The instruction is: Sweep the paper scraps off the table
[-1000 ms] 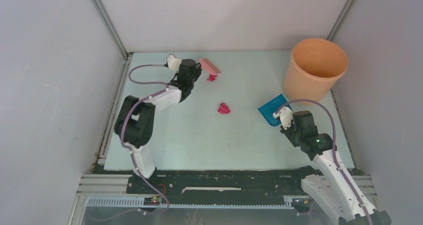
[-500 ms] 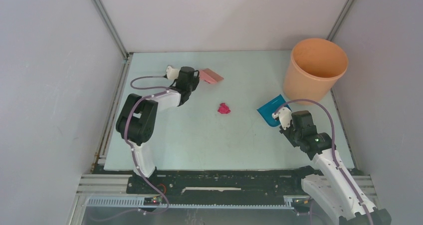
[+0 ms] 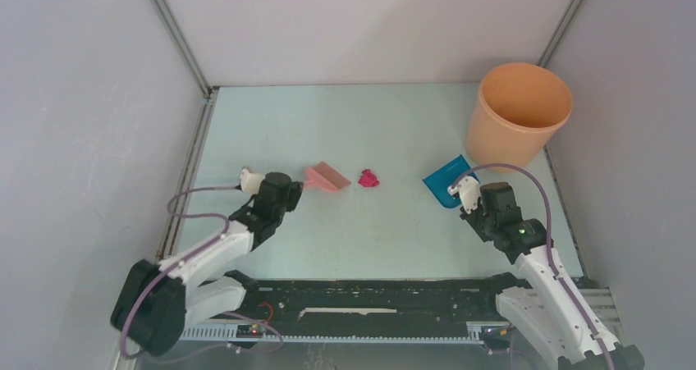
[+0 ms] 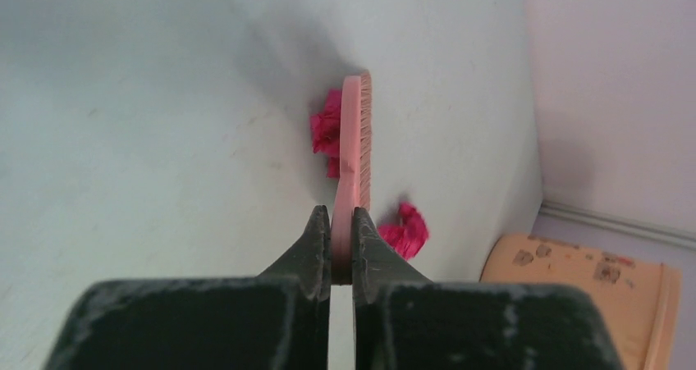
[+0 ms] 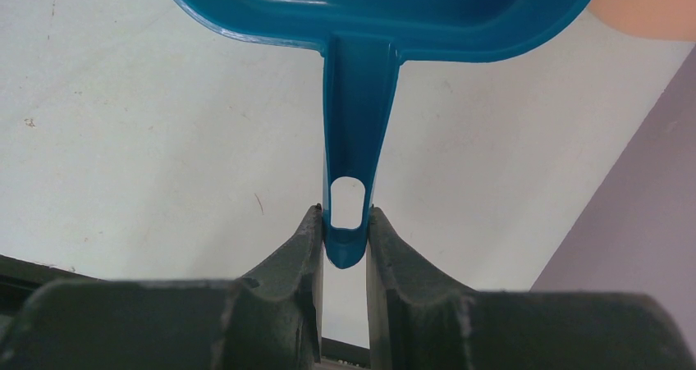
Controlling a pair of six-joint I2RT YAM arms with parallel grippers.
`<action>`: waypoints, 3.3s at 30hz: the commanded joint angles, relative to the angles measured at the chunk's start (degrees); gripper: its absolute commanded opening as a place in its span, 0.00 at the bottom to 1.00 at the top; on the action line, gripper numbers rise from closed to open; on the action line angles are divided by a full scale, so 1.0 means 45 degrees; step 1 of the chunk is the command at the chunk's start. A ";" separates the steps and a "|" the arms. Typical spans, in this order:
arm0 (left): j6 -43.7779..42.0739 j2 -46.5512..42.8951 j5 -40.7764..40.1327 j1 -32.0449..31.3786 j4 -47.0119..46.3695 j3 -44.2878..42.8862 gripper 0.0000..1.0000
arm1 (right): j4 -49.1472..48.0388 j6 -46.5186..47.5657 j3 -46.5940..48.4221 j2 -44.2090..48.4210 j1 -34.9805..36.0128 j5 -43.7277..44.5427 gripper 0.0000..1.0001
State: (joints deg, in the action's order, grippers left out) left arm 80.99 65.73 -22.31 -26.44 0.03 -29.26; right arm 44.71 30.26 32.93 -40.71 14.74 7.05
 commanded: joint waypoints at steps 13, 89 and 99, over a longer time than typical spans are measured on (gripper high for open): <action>-0.7758 -0.5891 -0.1580 -0.2267 0.4976 -0.1231 0.00 | 0.1172 0.0871 0.0808 -0.1323 0.0495 -0.2100 0.00; -1.6660 0.7821 -0.0619 -0.1606 1.3181 -1.4379 0.00 | 0.1383 -0.0014 0.3991 -0.9371 0.5335 -0.2548 0.00; -1.5472 0.8059 0.5175 -0.2398 1.1322 -1.3961 0.00 | 0.1257 -0.0122 0.4015 -0.9590 0.5377 -0.2560 0.00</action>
State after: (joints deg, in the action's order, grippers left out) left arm 7.62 103.48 -15.25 -34.50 57.06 -93.51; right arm 51.20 31.00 49.19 -82.98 38.35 -4.60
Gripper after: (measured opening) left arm 0.055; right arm 0.262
